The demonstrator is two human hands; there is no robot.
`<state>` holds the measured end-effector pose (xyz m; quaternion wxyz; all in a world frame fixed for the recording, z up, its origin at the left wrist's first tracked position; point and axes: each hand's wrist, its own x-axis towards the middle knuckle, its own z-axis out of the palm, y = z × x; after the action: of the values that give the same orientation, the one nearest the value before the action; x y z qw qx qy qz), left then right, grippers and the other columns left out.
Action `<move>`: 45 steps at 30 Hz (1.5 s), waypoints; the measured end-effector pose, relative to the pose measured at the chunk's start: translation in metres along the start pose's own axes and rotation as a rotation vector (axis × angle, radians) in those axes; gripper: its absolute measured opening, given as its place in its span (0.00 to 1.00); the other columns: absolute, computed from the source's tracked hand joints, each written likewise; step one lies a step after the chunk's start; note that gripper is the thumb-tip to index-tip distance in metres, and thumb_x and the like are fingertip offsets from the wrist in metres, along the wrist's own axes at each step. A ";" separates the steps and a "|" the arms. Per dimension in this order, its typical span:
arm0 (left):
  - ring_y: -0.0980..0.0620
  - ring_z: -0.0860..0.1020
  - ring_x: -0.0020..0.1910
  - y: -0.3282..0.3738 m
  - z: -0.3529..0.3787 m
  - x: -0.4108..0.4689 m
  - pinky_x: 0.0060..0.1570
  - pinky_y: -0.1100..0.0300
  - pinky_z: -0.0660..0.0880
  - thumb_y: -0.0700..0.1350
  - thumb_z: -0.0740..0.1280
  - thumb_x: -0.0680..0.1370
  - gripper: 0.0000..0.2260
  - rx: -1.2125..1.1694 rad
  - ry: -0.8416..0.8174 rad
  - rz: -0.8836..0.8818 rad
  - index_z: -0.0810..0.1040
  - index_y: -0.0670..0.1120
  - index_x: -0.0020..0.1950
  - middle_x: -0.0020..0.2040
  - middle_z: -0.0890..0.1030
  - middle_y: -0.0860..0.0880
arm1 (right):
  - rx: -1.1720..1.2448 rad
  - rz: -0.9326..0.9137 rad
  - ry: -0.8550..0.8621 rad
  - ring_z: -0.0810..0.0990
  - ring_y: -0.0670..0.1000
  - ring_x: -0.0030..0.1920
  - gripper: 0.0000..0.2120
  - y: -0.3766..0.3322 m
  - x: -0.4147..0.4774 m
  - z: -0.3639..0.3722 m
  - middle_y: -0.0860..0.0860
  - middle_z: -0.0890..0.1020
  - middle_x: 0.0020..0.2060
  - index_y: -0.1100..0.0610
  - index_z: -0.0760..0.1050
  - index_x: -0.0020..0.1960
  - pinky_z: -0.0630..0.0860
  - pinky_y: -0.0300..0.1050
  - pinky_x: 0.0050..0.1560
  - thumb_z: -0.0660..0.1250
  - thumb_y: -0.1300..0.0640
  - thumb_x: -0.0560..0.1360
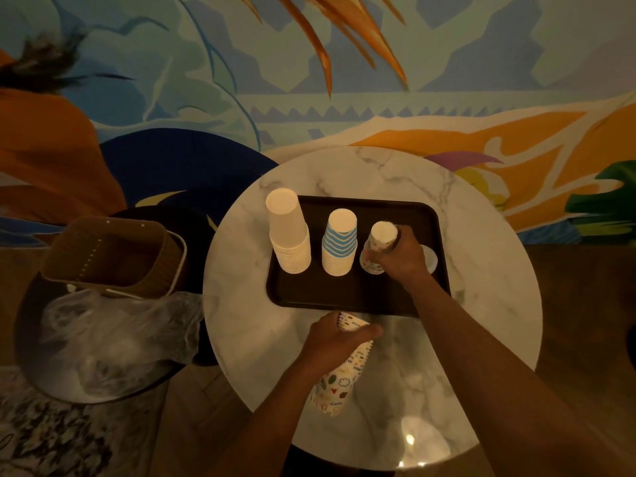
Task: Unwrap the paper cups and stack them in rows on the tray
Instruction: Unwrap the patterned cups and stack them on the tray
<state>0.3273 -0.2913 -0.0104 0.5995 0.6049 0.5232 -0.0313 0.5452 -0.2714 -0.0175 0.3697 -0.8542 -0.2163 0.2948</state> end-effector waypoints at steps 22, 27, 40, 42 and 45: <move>0.41 0.83 0.60 0.040 0.006 -0.013 0.69 0.41 0.72 0.67 0.74 0.71 0.34 -0.416 -0.488 -0.107 0.79 0.46 0.67 0.60 0.84 0.40 | 0.138 -0.189 -0.986 0.79 0.55 0.67 0.36 -0.009 -0.069 -0.121 0.51 0.79 0.68 0.53 0.73 0.73 0.78 0.55 0.65 0.75 0.74 0.70; 0.40 0.83 0.52 0.039 0.006 -0.025 0.56 0.46 0.78 0.68 0.63 0.77 0.26 -0.503 -0.636 -0.079 0.78 0.53 0.68 0.59 0.82 0.34 | -0.012 -0.236 -1.141 0.79 0.53 0.67 0.36 -0.012 -0.088 -0.113 0.50 0.79 0.68 0.51 0.72 0.74 0.79 0.52 0.64 0.76 0.72 0.71; 0.38 0.81 0.52 0.037 -0.001 -0.036 0.52 0.43 0.78 0.55 0.78 0.70 0.35 -0.459 -0.809 -0.071 0.72 0.39 0.71 0.59 0.80 0.35 | -0.126 -0.256 -1.142 0.82 0.56 0.62 0.30 -0.015 -0.089 -0.126 0.56 0.83 0.61 0.54 0.76 0.69 0.79 0.59 0.63 0.79 0.68 0.70; 0.38 0.81 0.52 0.038 -0.001 -0.037 0.49 0.42 0.79 0.58 0.74 0.75 0.31 -0.460 -0.836 -0.087 0.73 0.40 0.71 0.60 0.79 0.35 | -0.124 -0.256 -1.144 0.82 0.56 0.63 0.30 -0.015 -0.087 -0.127 0.56 0.83 0.61 0.54 0.76 0.69 0.79 0.59 0.63 0.78 0.68 0.70; 0.38 0.81 0.49 0.042 -0.001 -0.037 0.45 0.45 0.80 0.61 0.69 0.78 0.30 -0.444 -0.826 -0.110 0.73 0.42 0.71 0.59 0.80 0.36 | -0.120 -0.246 -1.138 0.82 0.55 0.62 0.31 -0.018 -0.084 -0.132 0.56 0.83 0.60 0.53 0.76 0.70 0.80 0.56 0.62 0.78 0.69 0.70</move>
<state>0.3380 -0.3019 0.0433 0.8698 0.3702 0.2662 -0.1886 0.5681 -0.3759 0.0979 0.1780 -0.5494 -0.4945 0.6495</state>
